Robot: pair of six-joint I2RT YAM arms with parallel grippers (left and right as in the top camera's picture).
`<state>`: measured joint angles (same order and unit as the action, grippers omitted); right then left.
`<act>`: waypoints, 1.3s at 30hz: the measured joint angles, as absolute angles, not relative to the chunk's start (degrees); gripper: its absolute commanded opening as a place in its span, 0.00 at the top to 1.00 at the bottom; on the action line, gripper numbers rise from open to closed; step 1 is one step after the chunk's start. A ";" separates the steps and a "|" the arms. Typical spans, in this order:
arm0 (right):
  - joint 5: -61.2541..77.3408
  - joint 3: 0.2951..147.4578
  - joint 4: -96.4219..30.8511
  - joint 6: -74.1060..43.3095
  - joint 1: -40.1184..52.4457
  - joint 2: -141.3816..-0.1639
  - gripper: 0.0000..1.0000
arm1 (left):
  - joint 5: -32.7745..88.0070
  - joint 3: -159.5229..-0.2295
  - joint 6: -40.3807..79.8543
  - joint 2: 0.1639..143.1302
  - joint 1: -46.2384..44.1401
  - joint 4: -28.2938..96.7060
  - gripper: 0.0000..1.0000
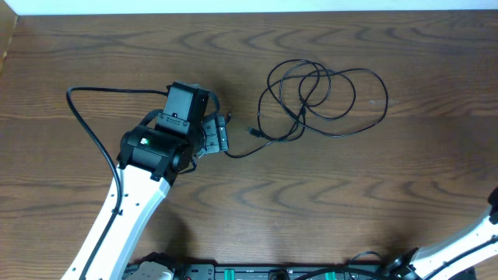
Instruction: Untangle cables
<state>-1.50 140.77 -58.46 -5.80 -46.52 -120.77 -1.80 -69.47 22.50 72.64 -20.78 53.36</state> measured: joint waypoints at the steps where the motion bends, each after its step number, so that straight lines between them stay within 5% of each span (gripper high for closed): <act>1: -0.60 138.96 -58.04 -5.85 -47.31 -120.97 0.45 | -1.80 -69.47 22.50 72.64 -20.78 53.36 0.16; 5: 2.50 129.19 -56.38 -6.48 -49.47 -123.26 0.62 | -1.56 -69.47 22.50 72.64 -20.78 53.36 0.16; 8: 3.66 123.63 -55.53 -6.81 -49.60 -124.38 0.36 | -1.17 -69.47 22.50 72.64 -20.78 53.36 0.16; 10: 4.32 122.78 -55.55 -6.81 -49.58 -124.38 0.28 | -1.13 -69.47 22.50 72.64 -20.78 53.39 0.16; 17: 19.86 122.80 -57.01 -5.96 -47.53 -124.38 0.24 | -0.49 -69.47 22.48 72.66 -20.78 53.23 0.16; 28: 26.92 122.78 -72.86 14.37 -19.46 -124.38 0.01 | -0.30 -69.47 20.73 72.66 -20.78 50.06 0.16; 39: 15.66 116.81 -70.91 28.16 8.69 -124.38 0.01 | -0.30 -69.47 19.84 72.66 -20.78 50.63 0.16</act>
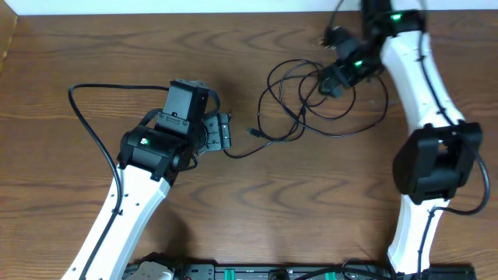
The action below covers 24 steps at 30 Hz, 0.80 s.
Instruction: Untangle cables
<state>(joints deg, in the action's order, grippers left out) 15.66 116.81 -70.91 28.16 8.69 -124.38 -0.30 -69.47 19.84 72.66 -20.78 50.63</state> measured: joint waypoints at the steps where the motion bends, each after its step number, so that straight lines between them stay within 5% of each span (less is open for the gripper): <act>1: 15.11 116.03 -70.22 28.47 9.72 -124.38 0.01 | -0.30 -69.47 19.75 72.66 -20.78 50.74 0.16; 8: 12.03 104.97 -58.52 28.77 14.72 -124.38 0.06 | -0.30 -69.47 19.62 72.66 -20.78 50.98 0.16; 9: 11.88 103.88 -57.17 28.21 14.76 -124.38 0.17 | -0.30 -69.47 19.62 72.66 -20.78 50.98 0.16; 10: 11.70 102.85 -55.61 27.07 14.81 -124.38 0.57 | -0.30 -69.47 19.62 72.66 -20.78 51.00 0.16; 11: 11.66 102.56 -55.27 26.57 14.81 -124.38 0.87 | -0.30 -69.47 19.62 72.66 -20.78 50.98 0.16; 12: 11.51 102.21 -54.54 25.30 14.81 -124.38 0.99 | -0.30 -69.47 19.59 72.66 -20.78 50.98 0.16; 19: 11.38 107.83 -58.00 16.56 14.81 -124.33 0.99 | -0.30 -69.47 19.49 72.66 -20.78 50.98 0.16; 24: 10.59 132.88 -63.24 12.64 14.79 -120.95 0.99 | -0.30 -69.47 19.49 72.66 -20.78 51.03 0.16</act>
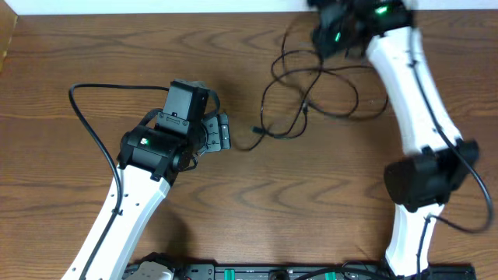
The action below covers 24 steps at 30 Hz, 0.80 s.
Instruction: Untangle cables
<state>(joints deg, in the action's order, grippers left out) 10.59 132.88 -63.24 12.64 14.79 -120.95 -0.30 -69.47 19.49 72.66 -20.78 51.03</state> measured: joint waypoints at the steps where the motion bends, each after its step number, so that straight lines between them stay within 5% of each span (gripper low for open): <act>1: 10.59 137.91 -63.66 12.23 14.70 -119.31 0.99 | -0.27 -69.47 19.49 72.66 -20.78 51.00 0.16; 8: 9.43 161.07 -60.29 8.01 10.83 -106.54 0.99 | -0.30 -69.47 19.49 72.66 -20.78 50.98 0.16; 24: -1.61 161.88 -48.47 -5.17 -13.28 -100.31 0.99 | -0.30 -69.47 19.49 72.66 -20.78 50.70 0.15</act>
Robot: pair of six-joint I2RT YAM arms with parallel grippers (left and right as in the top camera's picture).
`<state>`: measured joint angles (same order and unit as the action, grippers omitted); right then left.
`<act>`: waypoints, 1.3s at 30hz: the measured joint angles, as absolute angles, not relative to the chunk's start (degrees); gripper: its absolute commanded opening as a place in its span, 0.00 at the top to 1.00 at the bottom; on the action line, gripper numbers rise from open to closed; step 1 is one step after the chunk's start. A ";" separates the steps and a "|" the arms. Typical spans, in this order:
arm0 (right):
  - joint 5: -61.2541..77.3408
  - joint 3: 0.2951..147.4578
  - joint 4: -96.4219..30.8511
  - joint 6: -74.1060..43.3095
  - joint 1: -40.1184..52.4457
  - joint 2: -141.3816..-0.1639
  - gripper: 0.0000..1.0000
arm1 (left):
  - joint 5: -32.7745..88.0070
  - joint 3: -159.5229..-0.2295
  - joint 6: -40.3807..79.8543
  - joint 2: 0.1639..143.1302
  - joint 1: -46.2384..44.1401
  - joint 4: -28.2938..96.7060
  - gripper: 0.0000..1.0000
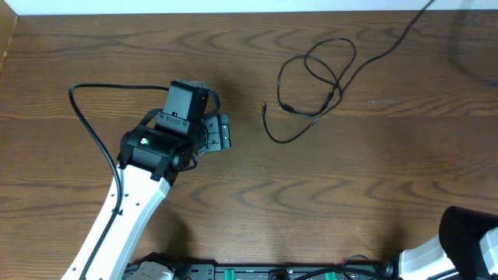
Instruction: Untangle cables
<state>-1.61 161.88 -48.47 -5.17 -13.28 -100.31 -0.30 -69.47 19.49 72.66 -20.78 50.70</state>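
A thin black cable [310,117] lies on the wooden table [311,202] right of centre. It forms one loose loop, with its free end [265,106] pointing left. The other end runs up and off the top right edge of the overhead view. My left gripper [223,131] rests left of the cable, a short gap from the free end. It is open, with nothing between its fingers. My right gripper is out of view, and only part of the right arm [471,241] shows at the bottom right corner.
The left arm's own black hose [85,117] arcs over the table at the left. A faint blurred streak [467,54] crosses the upper right. A rail with connectors [257,272] runs along the front edge.
The right arm has left the upper part of the view. The cable has shifted right and up, fewer loops show, and its free end lies farther from the left gripper.
First the cable lay in several tangled loops, with one end at my left gripper and no right arm over the table. Then the right gripper was at the loops, and later at their top edge. Now the cable is drawn out toward the top right.
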 measured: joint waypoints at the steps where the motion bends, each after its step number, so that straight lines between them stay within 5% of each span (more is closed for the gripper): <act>1: -2.09 161.88 -48.14 -6.52 -14.50 -100.01 0.99 | -0.30 -69.47 19.40 72.66 -20.78 50.17 0.16; 5: -2.94 161.88 -47.40 -11.18 -17.19 -97.78 0.99 | 2.94 -68.88 13.89 72.84 -20.75 43.66 0.16; 12: 4.01 161.88 -47.33 -13.45 -17.19 -94.78 0.99 | 30.65 -68.64 -7.03 82.00 -22.55 37.56 0.13; 19: 9.87 158.85 -48.47 -14.57 -17.19 -95.31 0.99 | 41.87 -67.72 -16.40 96.86 -35.66 26.68 0.13; 28: 15.27 157.73 -50.28 -14.70 -17.19 -95.61 0.99 | 22.15 -67.68 -16.93 99.85 -50.76 10.66 0.13; 39: 20.91 157.73 -52.31 -14.70 -17.19 -95.61 0.99 | 5.74 -67.53 -13.76 112.71 -51.33 -6.04 0.17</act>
